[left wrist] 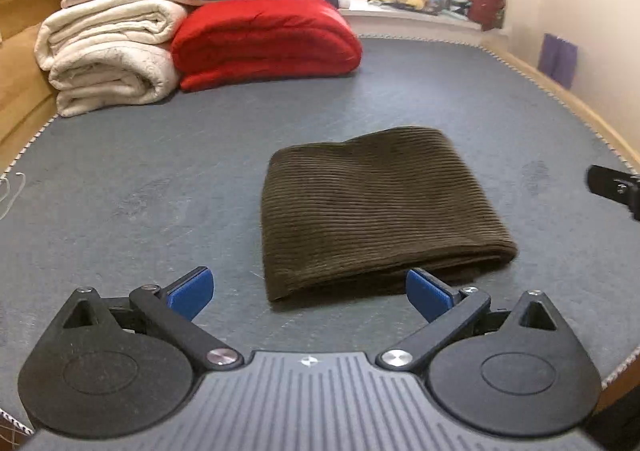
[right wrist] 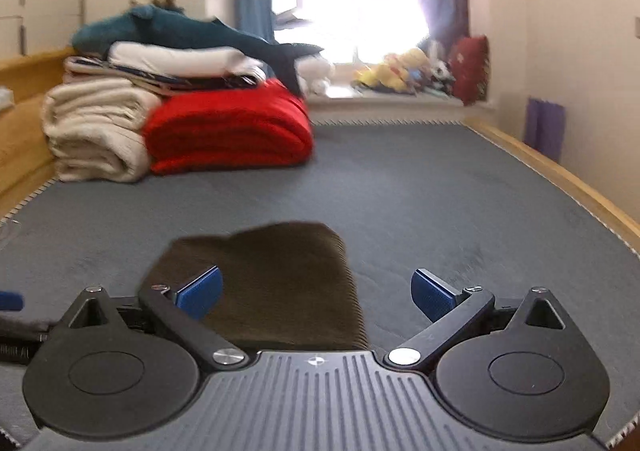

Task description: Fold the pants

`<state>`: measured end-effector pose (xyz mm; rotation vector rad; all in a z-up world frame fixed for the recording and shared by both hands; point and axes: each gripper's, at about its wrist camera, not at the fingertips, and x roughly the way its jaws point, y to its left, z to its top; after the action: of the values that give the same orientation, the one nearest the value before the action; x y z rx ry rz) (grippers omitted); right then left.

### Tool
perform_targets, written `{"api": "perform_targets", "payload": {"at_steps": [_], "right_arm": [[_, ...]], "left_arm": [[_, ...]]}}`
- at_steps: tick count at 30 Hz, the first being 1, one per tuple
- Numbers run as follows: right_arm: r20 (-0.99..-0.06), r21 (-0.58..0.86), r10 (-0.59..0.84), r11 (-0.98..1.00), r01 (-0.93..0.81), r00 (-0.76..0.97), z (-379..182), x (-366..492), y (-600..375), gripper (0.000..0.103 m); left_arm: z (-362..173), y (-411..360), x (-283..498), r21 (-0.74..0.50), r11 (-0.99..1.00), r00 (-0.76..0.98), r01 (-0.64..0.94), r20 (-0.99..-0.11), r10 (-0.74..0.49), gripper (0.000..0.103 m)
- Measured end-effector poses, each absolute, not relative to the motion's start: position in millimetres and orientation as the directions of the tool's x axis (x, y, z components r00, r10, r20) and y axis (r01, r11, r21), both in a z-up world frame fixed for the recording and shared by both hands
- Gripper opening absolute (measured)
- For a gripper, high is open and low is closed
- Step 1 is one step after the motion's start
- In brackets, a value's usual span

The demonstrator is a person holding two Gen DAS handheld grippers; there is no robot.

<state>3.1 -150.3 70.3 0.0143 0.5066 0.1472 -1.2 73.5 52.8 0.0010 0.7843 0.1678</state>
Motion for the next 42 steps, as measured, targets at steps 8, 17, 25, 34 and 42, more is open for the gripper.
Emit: {"api": "perform_targets", "payload": {"at_steps": [8, 17, 25, 34, 42], "right_arm": [[-0.513, 0.068, 0.107, 0.994, -0.084, 0.852, 59.7, 10.1, -147.5, 0.1], [-0.519, 0.035, 0.118, 0.992, -0.117, 0.846, 57.6, 10.9, -136.6, 0.1], [-0.528, 0.011, 0.144, 0.987, -0.162, 0.837, 56.8, 10.6, -132.6, 0.1], [-0.518, -0.039, 0.163, 0.976, -0.214, 0.839, 57.3, 7.8, -128.7, 0.1], [-0.527, -0.041, 0.161, 0.976, -0.214, 0.835, 56.3, 8.3, -128.2, 0.1]], "left_arm": [[39.0, 83.6, 12.0, -0.016, 0.981, 0.631, -0.194, -0.767, 0.112, 0.103], [34.0, 70.9, 14.7, 0.006, 0.982, 0.632, -0.19, -0.765, 0.127, 0.103], [29.0, 70.5, 17.1, 0.021, 0.98, 0.625, -0.196, -0.767, 0.142, 0.103], [26.9, 69.2, 21.8, 0.03, 0.979, 0.618, -0.202, -0.772, 0.151, 0.103], [24.8, 72.9, 23.3, 0.02, 0.977, 0.609, -0.212, -0.779, 0.148, 0.103]]}}
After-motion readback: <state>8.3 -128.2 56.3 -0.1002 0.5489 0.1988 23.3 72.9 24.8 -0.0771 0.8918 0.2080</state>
